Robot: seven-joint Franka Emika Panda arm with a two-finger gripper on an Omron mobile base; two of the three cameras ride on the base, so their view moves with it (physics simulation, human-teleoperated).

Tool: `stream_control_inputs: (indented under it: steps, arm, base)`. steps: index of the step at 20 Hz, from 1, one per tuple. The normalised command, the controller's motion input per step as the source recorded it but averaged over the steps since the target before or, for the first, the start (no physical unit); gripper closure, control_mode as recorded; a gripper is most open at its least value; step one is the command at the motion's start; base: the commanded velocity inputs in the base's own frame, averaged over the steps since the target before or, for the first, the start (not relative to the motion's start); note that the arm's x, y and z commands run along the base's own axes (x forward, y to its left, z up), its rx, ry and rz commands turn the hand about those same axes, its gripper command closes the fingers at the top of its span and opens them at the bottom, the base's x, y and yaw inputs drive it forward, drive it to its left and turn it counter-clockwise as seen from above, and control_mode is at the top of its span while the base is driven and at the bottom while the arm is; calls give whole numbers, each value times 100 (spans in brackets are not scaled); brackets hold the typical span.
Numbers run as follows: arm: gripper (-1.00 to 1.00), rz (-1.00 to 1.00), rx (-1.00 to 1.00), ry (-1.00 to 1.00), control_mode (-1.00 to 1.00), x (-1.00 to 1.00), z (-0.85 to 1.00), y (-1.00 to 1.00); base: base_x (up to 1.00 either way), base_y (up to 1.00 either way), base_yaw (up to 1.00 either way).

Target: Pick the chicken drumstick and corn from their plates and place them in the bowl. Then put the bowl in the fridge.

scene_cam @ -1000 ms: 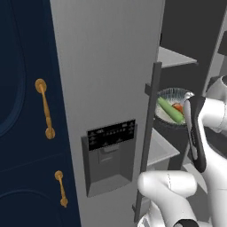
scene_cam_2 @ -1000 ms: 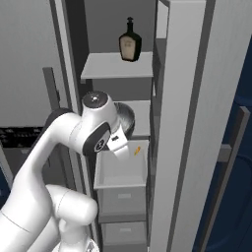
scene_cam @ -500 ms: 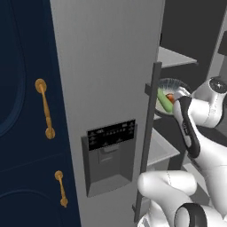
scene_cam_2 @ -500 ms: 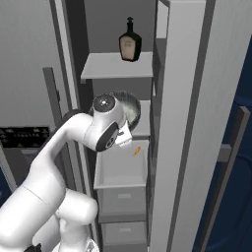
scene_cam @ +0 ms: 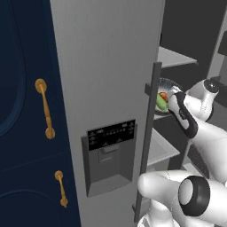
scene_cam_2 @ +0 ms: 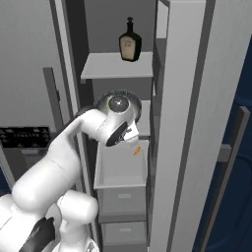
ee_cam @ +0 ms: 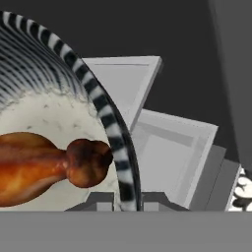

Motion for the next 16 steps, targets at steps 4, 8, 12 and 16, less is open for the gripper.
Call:
stream_control_inputs:
  steps: [4, 8, 12, 16]
  arm:
    - [100, 10, 11, 0, -100, 55, -27, 0]
    - [100, 1, 2, 0, -100, 64, -31, 0]
    - [100, 0, 0, 0, -100, 65, -38, 3]
    - [100, 0, 0, 0, -100, 27, -34, 0]
  base:
    - [0, 0, 0]
    - [0, 0, 0]
    - [0, 0, 0]
    - [0, 0, 0]
